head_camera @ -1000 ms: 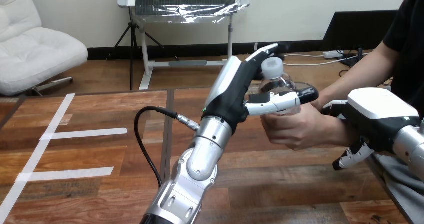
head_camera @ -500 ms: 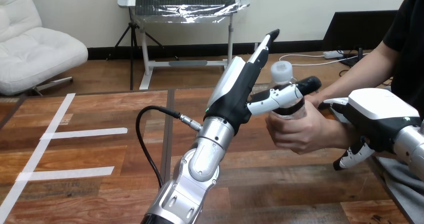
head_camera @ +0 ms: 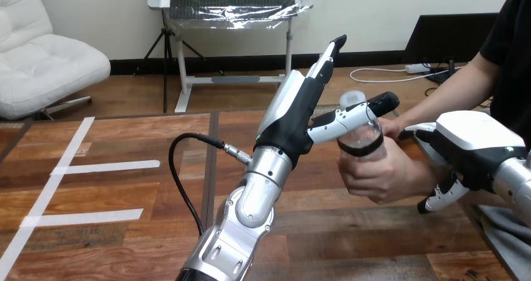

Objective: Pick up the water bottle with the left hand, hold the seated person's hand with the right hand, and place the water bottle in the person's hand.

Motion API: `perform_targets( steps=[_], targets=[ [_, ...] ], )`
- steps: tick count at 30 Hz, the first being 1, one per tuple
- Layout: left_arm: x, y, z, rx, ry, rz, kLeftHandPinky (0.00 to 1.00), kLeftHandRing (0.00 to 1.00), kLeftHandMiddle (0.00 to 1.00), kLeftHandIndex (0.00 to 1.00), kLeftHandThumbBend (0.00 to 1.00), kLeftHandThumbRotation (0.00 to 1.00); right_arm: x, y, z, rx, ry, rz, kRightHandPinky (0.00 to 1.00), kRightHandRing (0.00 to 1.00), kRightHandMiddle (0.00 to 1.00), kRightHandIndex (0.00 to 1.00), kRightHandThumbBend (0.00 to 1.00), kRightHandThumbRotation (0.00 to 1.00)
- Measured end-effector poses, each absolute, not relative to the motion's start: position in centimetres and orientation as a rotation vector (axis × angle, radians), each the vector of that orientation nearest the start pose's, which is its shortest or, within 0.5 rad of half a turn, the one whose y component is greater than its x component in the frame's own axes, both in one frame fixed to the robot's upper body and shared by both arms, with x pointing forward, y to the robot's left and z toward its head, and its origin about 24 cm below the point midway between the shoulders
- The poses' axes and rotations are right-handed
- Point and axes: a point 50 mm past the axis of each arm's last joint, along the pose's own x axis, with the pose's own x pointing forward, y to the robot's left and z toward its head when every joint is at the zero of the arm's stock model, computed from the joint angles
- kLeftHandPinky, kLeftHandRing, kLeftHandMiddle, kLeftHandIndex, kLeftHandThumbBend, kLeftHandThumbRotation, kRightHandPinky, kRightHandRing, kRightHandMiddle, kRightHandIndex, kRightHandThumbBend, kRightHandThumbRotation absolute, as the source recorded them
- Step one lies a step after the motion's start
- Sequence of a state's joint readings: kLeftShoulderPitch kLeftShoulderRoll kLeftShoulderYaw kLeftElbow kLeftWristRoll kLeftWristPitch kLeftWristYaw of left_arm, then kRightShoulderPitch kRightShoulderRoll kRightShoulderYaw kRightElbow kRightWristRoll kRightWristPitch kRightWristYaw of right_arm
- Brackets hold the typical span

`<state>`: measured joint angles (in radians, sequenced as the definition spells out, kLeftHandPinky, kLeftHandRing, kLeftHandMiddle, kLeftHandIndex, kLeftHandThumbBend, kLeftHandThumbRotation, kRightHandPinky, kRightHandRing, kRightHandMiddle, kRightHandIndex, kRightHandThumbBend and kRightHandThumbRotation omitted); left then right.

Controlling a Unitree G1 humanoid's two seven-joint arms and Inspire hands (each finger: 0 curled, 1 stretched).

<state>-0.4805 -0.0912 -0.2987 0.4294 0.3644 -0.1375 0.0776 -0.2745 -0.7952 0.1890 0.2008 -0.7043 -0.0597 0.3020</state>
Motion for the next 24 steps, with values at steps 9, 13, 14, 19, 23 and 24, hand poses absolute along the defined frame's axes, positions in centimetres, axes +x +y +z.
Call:
perform_targets(
  steps=[9,13,14,19,23,24],
  targets=[
    [31.42,1.97,8.87,0.393,-0.272,-0.378,1.0,1.0,1.0,1.0,1.0,0.78,29.65,-25.95,9.56,-1.53,0.143,0.347,0.81,0.88,0.91,0.87,0.87,0.0],
    [31.42,1.98,8.87,0.393,-0.272,-0.378,1.0,1.0,1.0,1.0,1.0,0.78,29.65,-25.92,9.58,-1.531,0.134,0.345,0.81,0.88,0.91,0.87,0.87,0.0],
    [31.42,1.98,8.87,0.393,-0.272,-0.378,1.0,1.0,1.0,1.0,1.0,0.78,29.66,-25.91,9.6,-1.531,0.131,0.344,0.81,0.88,0.91,0.87,0.87,0.0],
    [31.41,1.99,8.93,0.383,-0.277,-0.378,1.0,1.0,1.0,1.0,1.0,0.74,29.64,-25.87,9.7,-1.527,0.12,0.335,0.81,0.88,0.91,0.86,0.85,0.0],
    [31.36,1.97,9.08,0.36,-0.289,-0.38,1.0,1.0,1.0,1.0,1.0,0.73,29.34,-25.9,9.95,-1.506,0.102,0.318,0.8,0.88,0.9,0.86,0.84,0.0],
    [31.34,1.99,9.11,0.355,-0.292,-0.38,1.0,1.0,1.0,1.0,1.0,0.72,29.23,-25.88,10.02,-1.499,0.096,0.313,0.8,0.88,0.9,0.85,0.84,0.0]
  ],
)
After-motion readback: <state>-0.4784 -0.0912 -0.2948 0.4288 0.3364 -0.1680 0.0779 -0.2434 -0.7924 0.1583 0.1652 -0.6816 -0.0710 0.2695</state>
